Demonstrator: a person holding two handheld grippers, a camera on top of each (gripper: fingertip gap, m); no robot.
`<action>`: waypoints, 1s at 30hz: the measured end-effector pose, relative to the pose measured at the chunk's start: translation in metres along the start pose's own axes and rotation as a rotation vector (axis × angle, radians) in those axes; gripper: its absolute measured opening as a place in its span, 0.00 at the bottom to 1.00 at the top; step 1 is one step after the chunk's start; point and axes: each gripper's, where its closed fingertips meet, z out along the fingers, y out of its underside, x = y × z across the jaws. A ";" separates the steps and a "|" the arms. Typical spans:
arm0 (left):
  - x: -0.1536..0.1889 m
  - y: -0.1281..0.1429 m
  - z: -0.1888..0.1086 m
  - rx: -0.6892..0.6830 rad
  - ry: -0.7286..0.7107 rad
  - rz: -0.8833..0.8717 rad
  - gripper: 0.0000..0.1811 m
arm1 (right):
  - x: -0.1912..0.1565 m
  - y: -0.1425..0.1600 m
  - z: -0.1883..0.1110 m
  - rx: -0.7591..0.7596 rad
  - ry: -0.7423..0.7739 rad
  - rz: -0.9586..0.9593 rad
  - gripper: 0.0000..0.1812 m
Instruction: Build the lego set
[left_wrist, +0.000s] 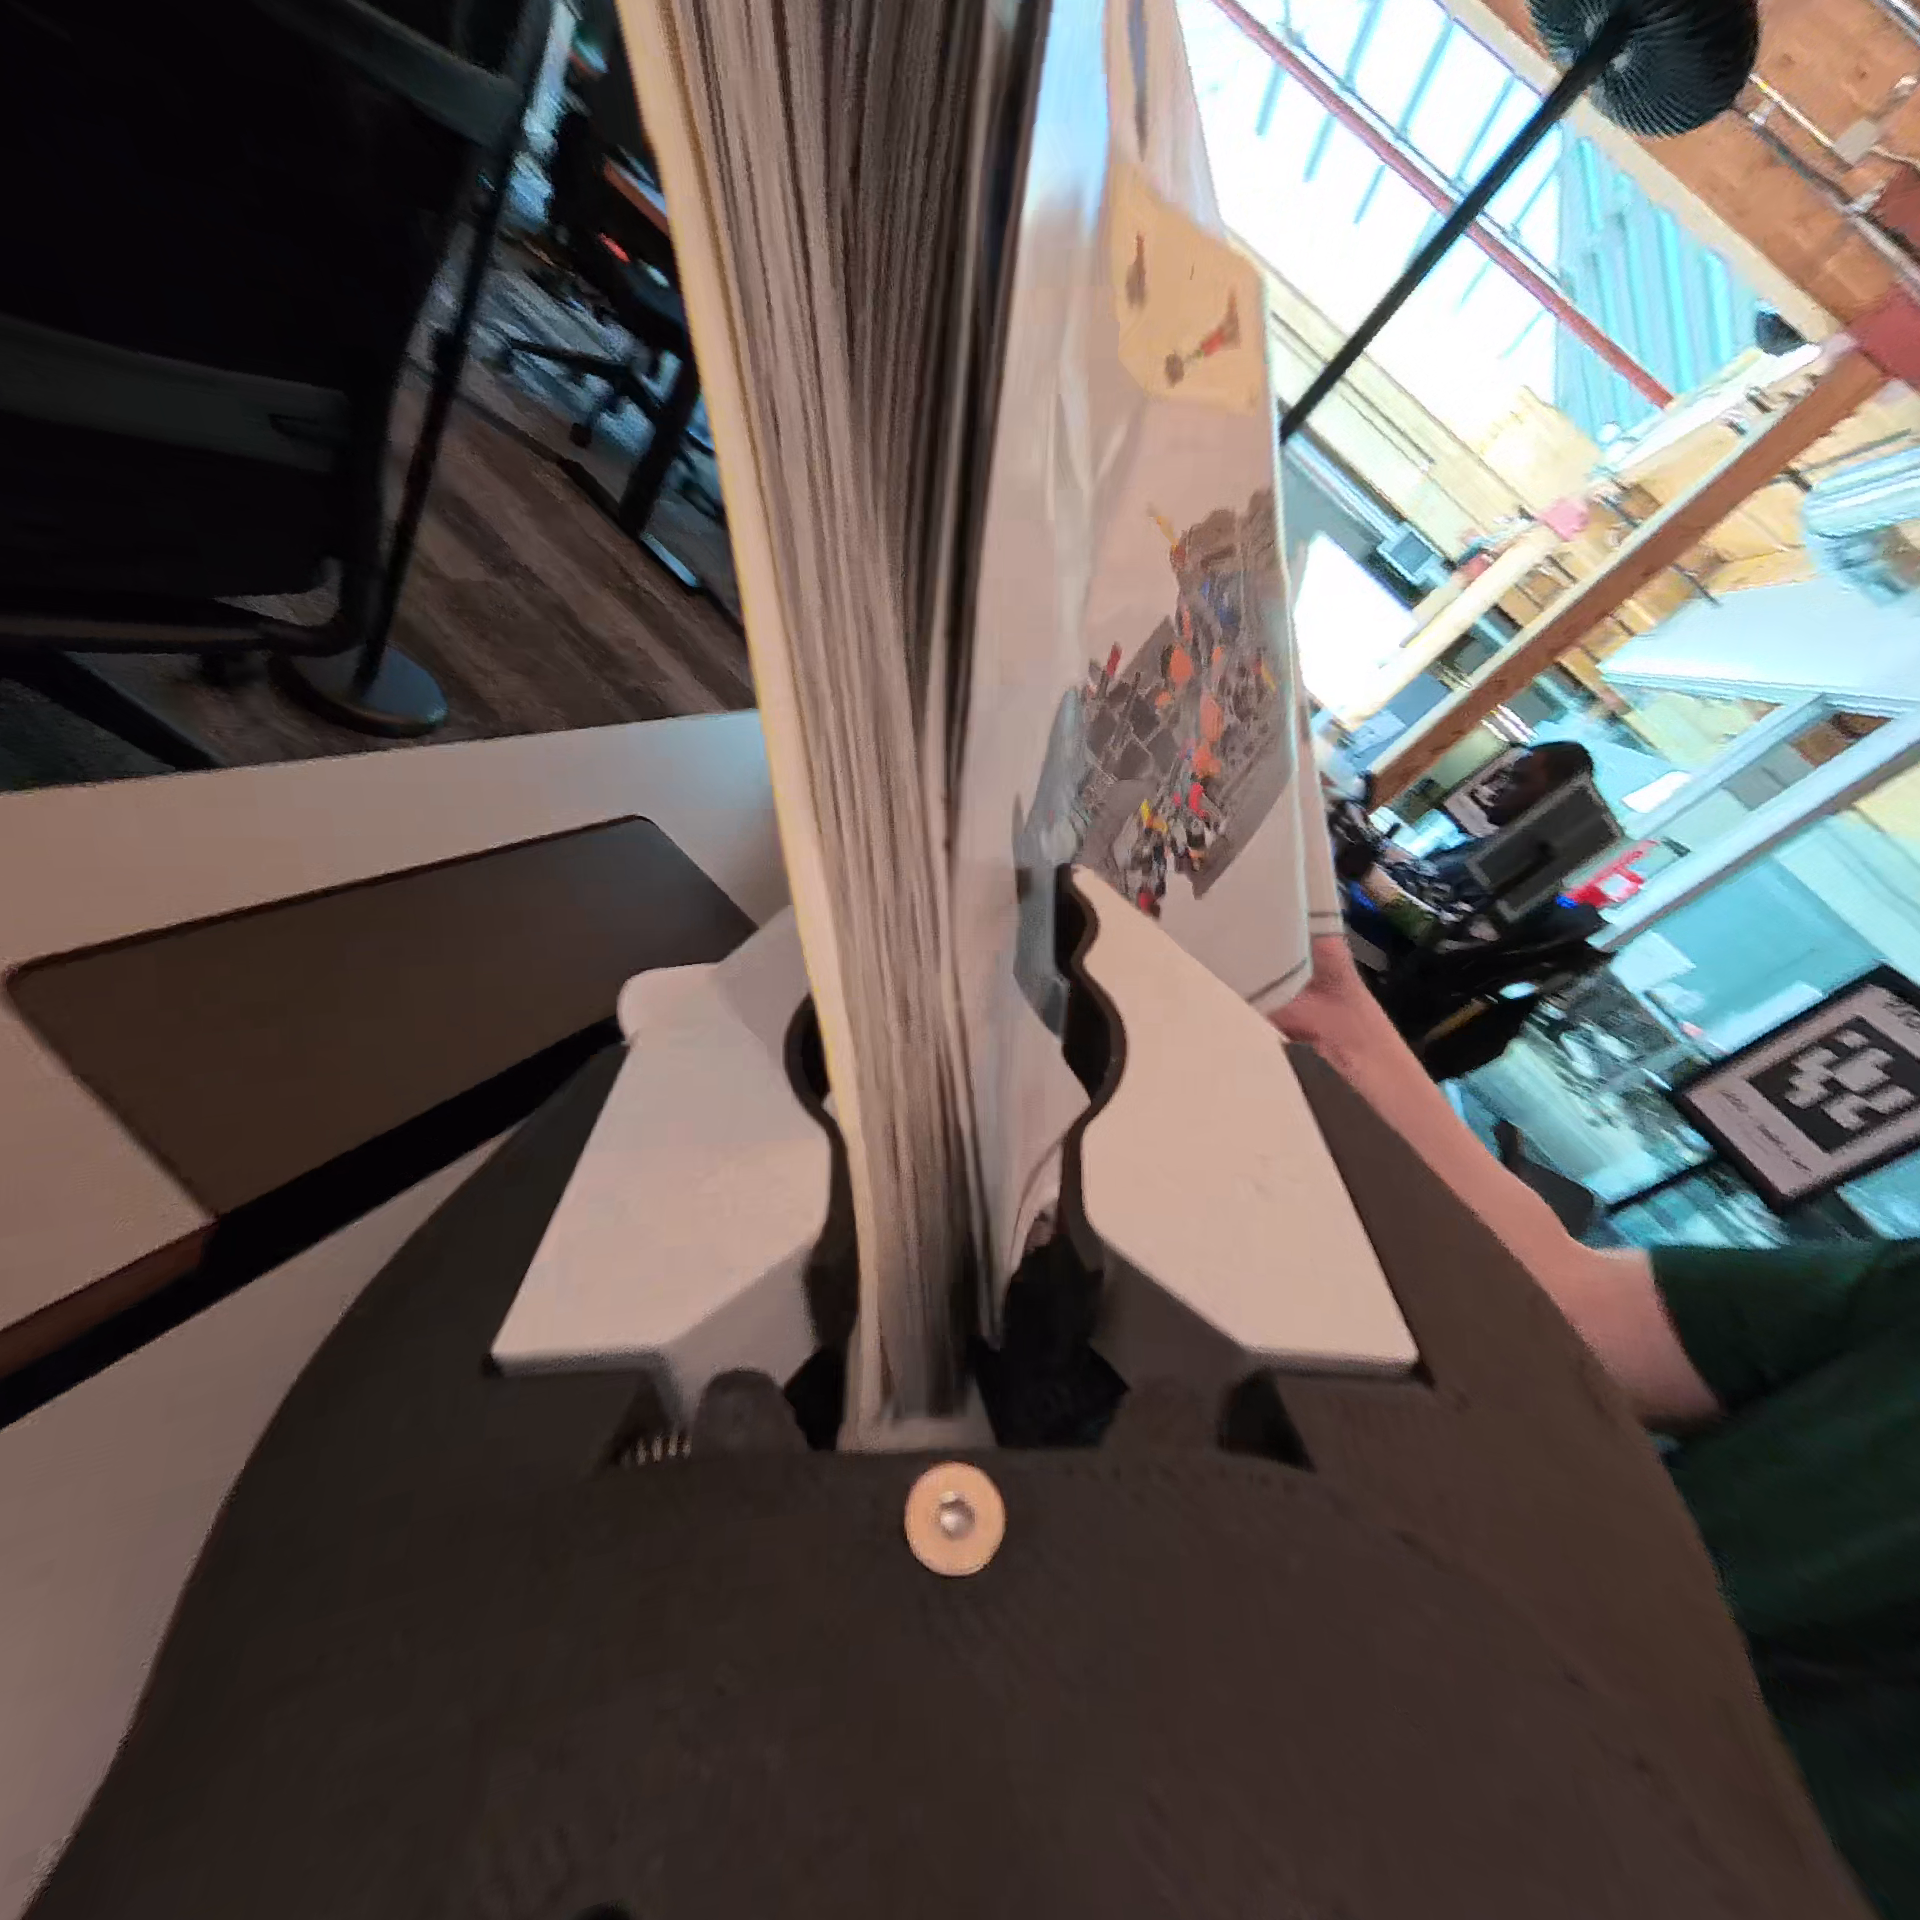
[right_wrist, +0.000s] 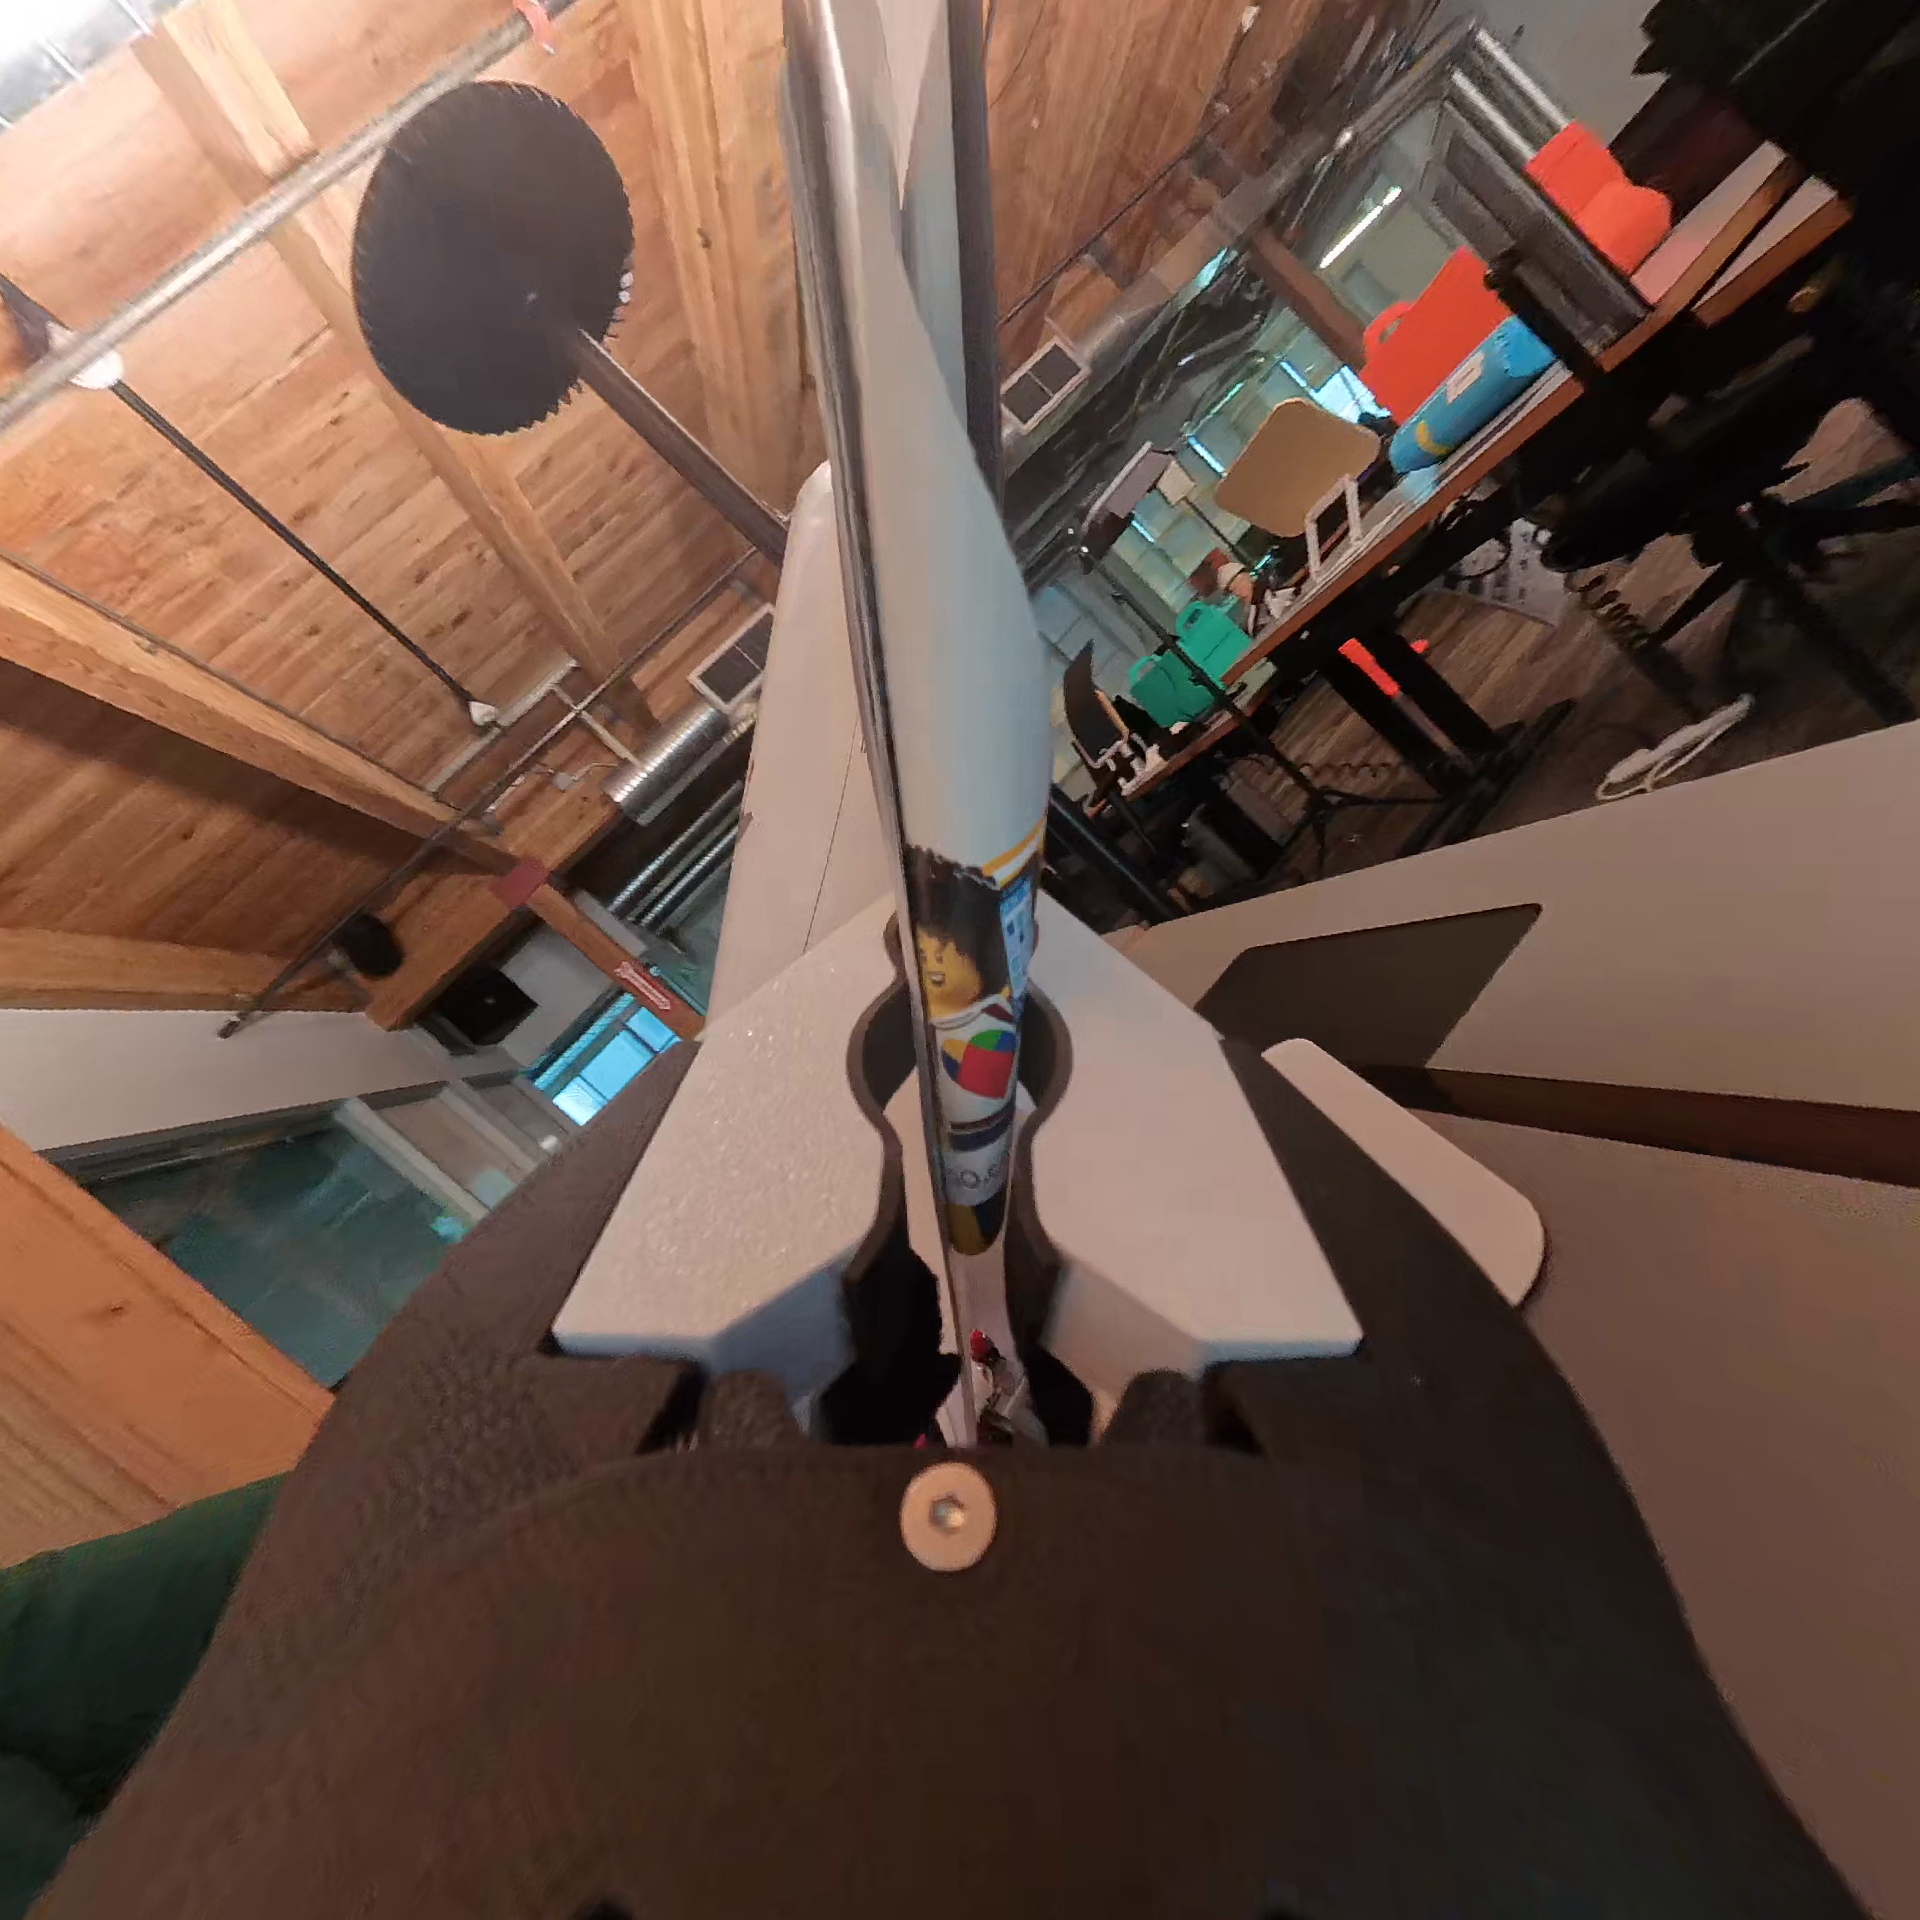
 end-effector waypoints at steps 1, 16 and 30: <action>0.000 -0.007 -0.008 0.029 -0.042 0.031 0.22 | -0.003 0.001 -0.002 -0.001 0.010 -0.008 0.06; 0.183 0.014 0.067 -0.289 -0.275 1.003 0.18 | -0.038 0.020 -0.097 -0.147 0.506 -0.547 0.22; 0.126 0.073 0.189 -0.654 -0.320 1.140 0.05 | -0.018 0.127 -0.027 -0.481 0.564 -0.814 0.27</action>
